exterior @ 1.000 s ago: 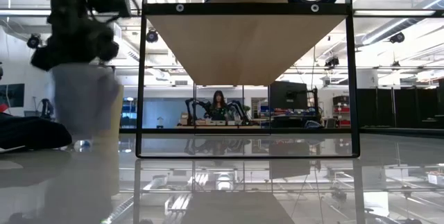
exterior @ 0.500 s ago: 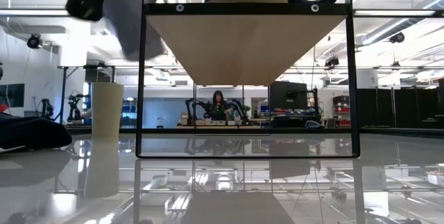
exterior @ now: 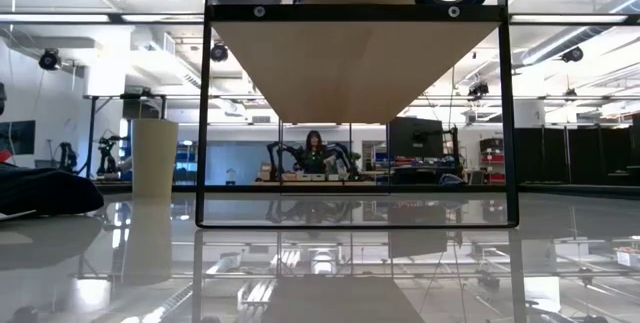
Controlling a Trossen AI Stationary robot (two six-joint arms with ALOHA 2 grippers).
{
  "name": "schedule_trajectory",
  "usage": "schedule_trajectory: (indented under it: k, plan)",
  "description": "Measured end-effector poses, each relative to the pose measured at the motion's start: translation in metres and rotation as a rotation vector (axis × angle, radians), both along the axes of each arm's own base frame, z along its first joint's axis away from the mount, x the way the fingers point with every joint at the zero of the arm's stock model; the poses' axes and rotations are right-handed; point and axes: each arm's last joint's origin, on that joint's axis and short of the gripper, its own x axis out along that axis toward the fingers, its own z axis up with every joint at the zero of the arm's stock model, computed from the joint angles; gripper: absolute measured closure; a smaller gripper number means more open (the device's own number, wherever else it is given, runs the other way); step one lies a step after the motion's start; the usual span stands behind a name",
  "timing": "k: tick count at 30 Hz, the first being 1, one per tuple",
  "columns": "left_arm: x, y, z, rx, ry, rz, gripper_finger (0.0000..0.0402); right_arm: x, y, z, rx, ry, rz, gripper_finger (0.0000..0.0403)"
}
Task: Stack small to large cups/mugs on shelf
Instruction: Put the purple mug on the shelf
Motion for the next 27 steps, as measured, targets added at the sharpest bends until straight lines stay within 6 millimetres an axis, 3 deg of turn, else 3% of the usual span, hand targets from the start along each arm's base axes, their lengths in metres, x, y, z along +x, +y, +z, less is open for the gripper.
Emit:
schedule_trajectory:
  k: [7, 16, 21, 27]
  plan:
    - [0.033, 0.005, 0.013, -0.015, -0.052, 0.115, 0.0401, -0.055, 0.005, -0.024, 0.018, 0.000, -0.006, 0.0330]
    - [0.092, -0.001, 0.004, -0.077, -0.031, 0.127, 0.0401, -0.124, 0.000, -0.044, 0.063, -0.108, -0.043, 0.0330]
    - [0.105, -0.009, 0.006, -0.104, -0.011, 0.147, 0.0401, -0.139, -0.002, -0.053, 0.073, -0.117, -0.014, 0.0330]
    - [0.111, -0.019, 0.002, -0.127, 0.027, 0.158, 0.0401, -0.131, -0.001, -0.056, 0.049, -0.126, 0.052, 0.0330]
